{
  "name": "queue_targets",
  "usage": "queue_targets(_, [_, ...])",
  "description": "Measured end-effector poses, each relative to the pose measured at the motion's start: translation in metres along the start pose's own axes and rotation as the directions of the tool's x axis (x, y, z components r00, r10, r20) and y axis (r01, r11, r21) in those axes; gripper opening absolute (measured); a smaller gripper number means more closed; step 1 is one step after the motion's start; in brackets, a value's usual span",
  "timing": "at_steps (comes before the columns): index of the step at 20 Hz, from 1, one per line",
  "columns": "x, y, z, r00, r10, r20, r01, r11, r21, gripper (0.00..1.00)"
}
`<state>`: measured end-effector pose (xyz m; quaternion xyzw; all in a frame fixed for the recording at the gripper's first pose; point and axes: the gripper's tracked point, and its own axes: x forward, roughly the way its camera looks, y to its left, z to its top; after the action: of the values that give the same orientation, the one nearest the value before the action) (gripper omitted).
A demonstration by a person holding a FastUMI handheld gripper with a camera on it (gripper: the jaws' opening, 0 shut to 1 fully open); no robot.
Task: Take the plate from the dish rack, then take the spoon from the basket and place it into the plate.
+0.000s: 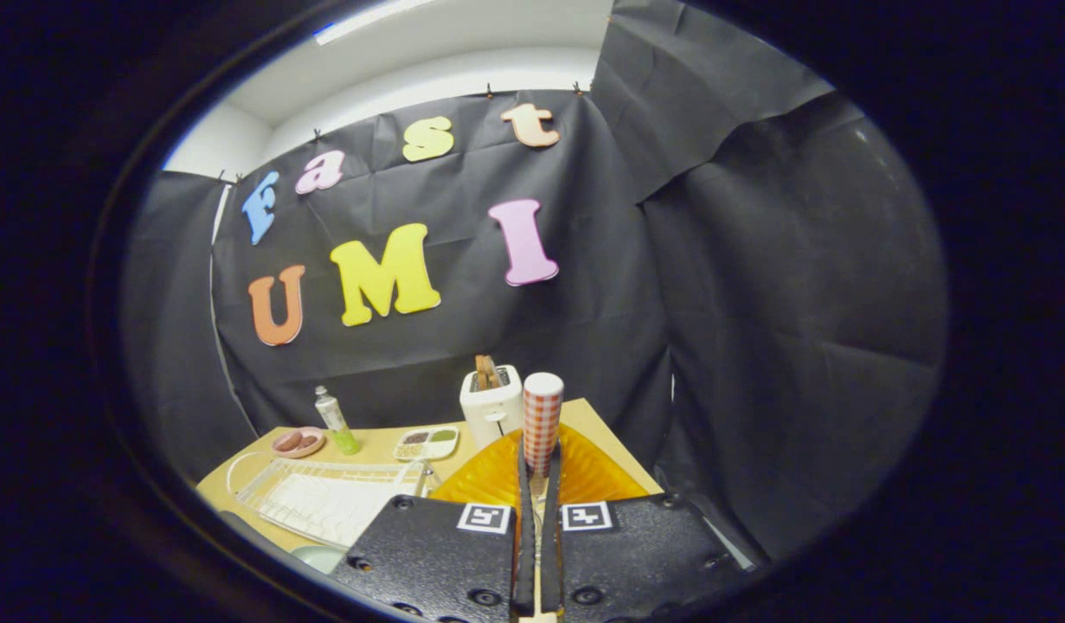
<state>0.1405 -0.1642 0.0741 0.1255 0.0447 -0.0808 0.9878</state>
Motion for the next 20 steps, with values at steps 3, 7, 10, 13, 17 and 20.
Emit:
queue_targets(3, [-0.024, 0.039, -0.011, 0.999, 0.035, 0.001, -0.035, 0.999, -0.022, 0.08])
queue_targets(7, [-0.049, 0.101, -0.047, 0.996, 0.09, 0.001, -0.09, 0.993, -0.071, 0.08])
queue_targets(10, [-0.065, 0.147, -0.076, 0.99, 0.137, -0.011, -0.138, 0.983, -0.123, 0.08])
queue_targets(13, [-0.074, 0.184, -0.103, 0.983, 0.18, -0.021, -0.182, 0.975, -0.125, 0.08])
queue_targets(17, [-0.072, 0.214, -0.154, 0.976, 0.202, -0.085, -0.212, 0.969, -0.13, 0.08])
queue_targets(20, [-0.067, 0.231, -0.186, 0.967, 0.212, -0.141, -0.225, 0.971, -0.082, 0.08])
